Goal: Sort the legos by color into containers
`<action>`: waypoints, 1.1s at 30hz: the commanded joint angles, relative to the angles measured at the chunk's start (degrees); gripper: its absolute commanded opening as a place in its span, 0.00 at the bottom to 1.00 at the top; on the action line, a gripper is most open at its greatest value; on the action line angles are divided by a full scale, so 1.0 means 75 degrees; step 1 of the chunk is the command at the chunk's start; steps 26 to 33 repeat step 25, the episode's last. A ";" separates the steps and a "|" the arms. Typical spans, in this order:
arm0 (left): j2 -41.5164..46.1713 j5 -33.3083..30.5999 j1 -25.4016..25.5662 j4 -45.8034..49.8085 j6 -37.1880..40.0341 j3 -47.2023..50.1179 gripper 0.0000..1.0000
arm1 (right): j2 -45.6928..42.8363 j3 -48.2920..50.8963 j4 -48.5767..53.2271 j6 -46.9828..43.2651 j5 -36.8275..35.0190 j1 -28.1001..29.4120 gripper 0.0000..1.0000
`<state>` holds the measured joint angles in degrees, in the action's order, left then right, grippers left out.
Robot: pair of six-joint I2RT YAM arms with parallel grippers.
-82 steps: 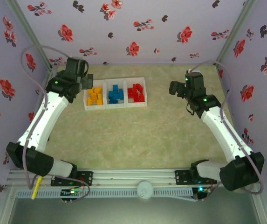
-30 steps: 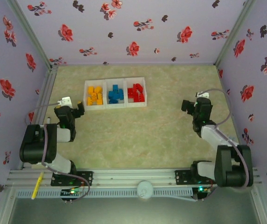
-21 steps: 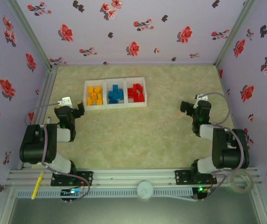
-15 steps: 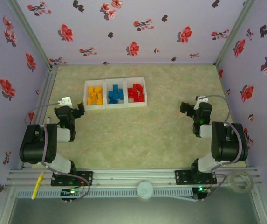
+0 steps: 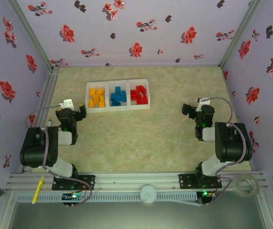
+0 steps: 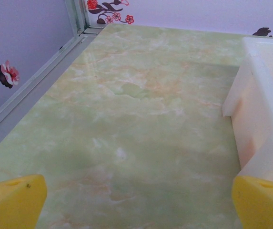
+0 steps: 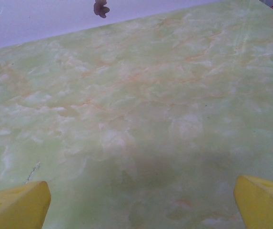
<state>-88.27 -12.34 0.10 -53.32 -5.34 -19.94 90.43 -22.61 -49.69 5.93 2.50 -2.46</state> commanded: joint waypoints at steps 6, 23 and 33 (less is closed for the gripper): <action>-0.0008 0.0051 -0.0037 -0.0051 0.0185 -0.0142 1.00 | -0.0105 0.0024 -0.0185 -0.0147 -0.0228 0.0047 0.99; -0.0024 0.0051 -0.0037 -0.0050 0.0185 -0.0140 1.00 | -0.0099 -0.0010 -0.0112 -0.0170 -0.0310 0.0093 0.99; -0.0019 0.0052 -0.0037 -0.0045 0.0185 -0.0142 1.00 | -0.0109 0.0024 -0.0164 -0.0170 -0.0322 0.0093 0.99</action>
